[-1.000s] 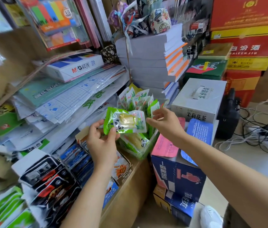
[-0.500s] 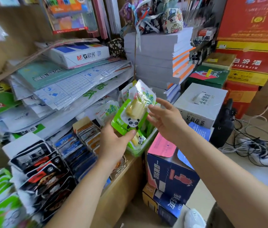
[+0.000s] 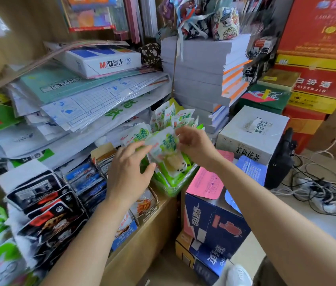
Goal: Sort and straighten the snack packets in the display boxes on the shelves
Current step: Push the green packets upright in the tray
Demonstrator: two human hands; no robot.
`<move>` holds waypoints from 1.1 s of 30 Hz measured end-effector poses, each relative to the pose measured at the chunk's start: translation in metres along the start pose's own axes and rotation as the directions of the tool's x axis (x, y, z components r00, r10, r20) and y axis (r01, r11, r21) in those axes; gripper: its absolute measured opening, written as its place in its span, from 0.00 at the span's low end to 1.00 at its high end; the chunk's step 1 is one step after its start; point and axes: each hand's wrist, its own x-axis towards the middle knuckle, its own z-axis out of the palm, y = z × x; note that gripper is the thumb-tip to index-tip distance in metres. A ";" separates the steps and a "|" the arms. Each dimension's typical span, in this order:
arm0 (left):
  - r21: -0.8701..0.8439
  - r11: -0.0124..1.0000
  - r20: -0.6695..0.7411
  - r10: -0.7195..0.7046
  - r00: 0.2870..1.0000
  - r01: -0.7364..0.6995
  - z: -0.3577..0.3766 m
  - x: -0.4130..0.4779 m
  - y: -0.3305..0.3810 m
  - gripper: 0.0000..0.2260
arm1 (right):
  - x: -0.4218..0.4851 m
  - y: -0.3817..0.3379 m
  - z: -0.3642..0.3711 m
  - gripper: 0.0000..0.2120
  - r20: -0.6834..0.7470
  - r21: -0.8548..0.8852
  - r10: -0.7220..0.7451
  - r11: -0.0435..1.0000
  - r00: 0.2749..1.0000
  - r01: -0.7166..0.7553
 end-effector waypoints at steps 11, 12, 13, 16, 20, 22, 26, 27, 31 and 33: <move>-0.063 0.998 0.032 -0.030 0.999 0.032 0.003 0.007 -0.012 0.19 | -0.031 -0.003 0.028 0.22 0.154 -0.496 0.093 0.868 0.984 -0.005; -0.048 0.998 0.035 -0.026 0.999 0.028 0.004 0.008 -0.011 0.19 | -0.036 -0.005 0.028 0.23 0.172 -0.513 0.081 0.858 0.982 0.019; -0.031 0.999 0.039 -0.022 0.999 0.023 0.005 0.009 -0.010 0.20 | -0.040 -0.006 0.028 0.25 0.191 -0.537 0.074 0.843 0.979 0.041; -0.010 1.000 0.045 -0.013 0.999 0.014 0.008 0.011 -0.011 0.21 | -0.046 -0.005 0.025 0.33 0.237 -0.665 0.124 0.744 0.964 0.068; -0.046 0.998 0.018 -0.041 0.999 0.041 0.009 0.012 -0.012 0.20 | -0.047 0.005 0.029 0.24 0.160 -0.688 0.194 0.725 0.968 -0.032; -0.056 0.997 -0.002 -0.051 0.999 0.051 0.009 0.012 -0.013 0.20 | -0.044 0.007 0.033 0.19 0.090 -0.647 0.233 0.753 0.968 -0.121; -0.077 0.992 -0.018 -0.099 0.995 0.097 0.006 0.012 -0.015 0.18 | -0.039 0.003 0.039 0.20 0.001 -0.576 0.298 0.781 0.955 -0.243; -0.071 0.992 -0.020 -0.105 0.994 0.104 0.006 0.012 -0.016 0.18 | -0.040 0.002 0.041 0.22 0.015 -0.583 0.287 0.781 0.958 -0.225; -0.017 0.994 -0.005 -0.107 0.994 0.107 0.003 0.009 -0.016 0.16 | -0.043 0.008 0.045 0.28 0.064 -0.678 0.198 0.727 0.978 -0.103; -0.001 0.994 0.006 -0.107 0.994 0.107 0.002 0.008 -0.016 0.16 | -0.045 0.009 0.040 0.26 0.087 -0.711 0.167 0.701 0.982 -0.056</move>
